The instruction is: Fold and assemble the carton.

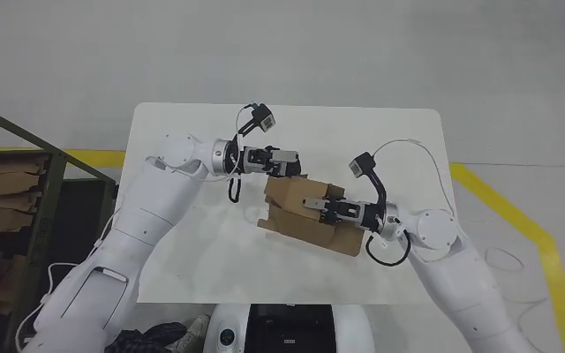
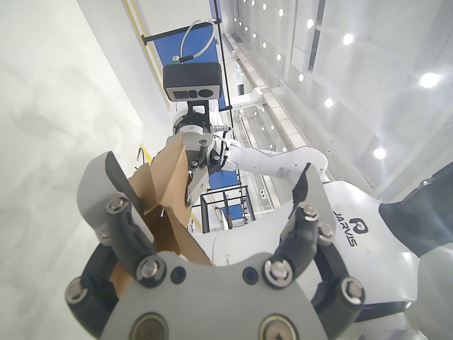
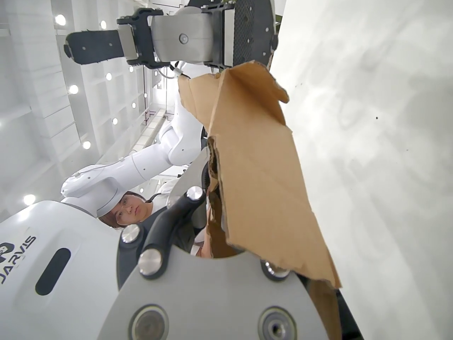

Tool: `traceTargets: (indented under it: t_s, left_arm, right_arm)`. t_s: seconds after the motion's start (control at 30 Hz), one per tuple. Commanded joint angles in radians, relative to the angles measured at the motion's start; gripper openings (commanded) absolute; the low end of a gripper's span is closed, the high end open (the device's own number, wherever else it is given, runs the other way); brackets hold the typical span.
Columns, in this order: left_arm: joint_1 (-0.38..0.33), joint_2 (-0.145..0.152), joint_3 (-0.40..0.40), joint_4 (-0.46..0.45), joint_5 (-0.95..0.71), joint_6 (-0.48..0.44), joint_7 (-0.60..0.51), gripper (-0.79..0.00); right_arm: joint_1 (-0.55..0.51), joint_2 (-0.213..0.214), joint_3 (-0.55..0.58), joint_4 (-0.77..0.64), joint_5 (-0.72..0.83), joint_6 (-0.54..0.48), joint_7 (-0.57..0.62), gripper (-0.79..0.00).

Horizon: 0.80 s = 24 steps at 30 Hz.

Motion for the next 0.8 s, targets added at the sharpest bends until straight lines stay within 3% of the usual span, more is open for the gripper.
traceTargets:
  t_s: [0.0,0.4,0.77]
  left_arm:
    - [-0.006,-0.003,0.004,0.006,-0.003,-0.003,-0.001,0.0]
    - [-0.011,-0.003,-0.014,0.037,-0.001,-0.015,-0.001,0.0]
    - [0.023,0.009,-0.045,0.005,0.016,0.009,-0.004,0.0]
  right_arm:
    - [0.003,-0.001,-0.003,0.003,0.002,-0.002,0.001,-0.785]
    - [0.012,0.002,0.035,0.05,0.02,-0.001,-0.04,-0.785]
    - [0.016,0.004,0.066,0.068,0.023,0.018,-0.092,-0.785]
